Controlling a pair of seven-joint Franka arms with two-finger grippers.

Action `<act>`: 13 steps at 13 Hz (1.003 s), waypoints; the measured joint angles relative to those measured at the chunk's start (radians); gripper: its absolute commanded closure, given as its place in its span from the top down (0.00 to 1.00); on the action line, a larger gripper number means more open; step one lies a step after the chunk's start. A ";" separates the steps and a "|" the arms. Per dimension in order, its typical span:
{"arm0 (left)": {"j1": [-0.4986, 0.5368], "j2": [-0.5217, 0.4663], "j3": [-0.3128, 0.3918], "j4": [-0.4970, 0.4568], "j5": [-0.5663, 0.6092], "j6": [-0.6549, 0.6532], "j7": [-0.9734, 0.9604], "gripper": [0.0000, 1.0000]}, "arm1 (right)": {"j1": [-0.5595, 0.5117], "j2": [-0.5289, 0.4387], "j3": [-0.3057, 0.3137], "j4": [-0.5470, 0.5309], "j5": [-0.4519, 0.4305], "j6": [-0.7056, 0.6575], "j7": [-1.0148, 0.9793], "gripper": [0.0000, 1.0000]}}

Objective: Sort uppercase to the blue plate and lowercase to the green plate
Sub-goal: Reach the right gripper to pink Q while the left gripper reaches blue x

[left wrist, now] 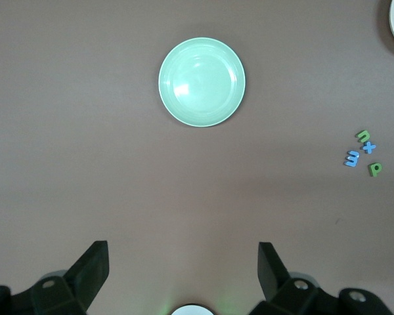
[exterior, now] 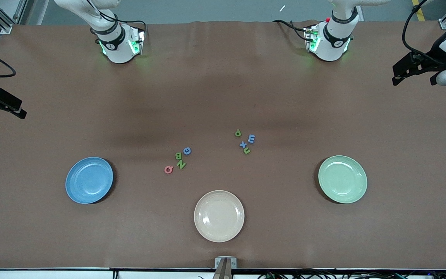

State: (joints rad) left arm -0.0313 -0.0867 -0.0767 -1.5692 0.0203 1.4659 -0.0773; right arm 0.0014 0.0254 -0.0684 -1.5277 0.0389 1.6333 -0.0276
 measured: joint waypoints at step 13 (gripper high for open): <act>-0.049 0.178 -0.081 -0.004 -0.005 0.155 -0.201 1.00 | 0.001 0.017 0.002 -0.002 0.001 -0.002 0.000 1.00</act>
State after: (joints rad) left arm -0.0801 0.0912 -0.1578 -1.5731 0.0158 1.6209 -0.2782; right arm 0.0022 0.0419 -0.0663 -1.5295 0.0401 1.6312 -0.0276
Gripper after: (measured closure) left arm 0.000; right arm 0.000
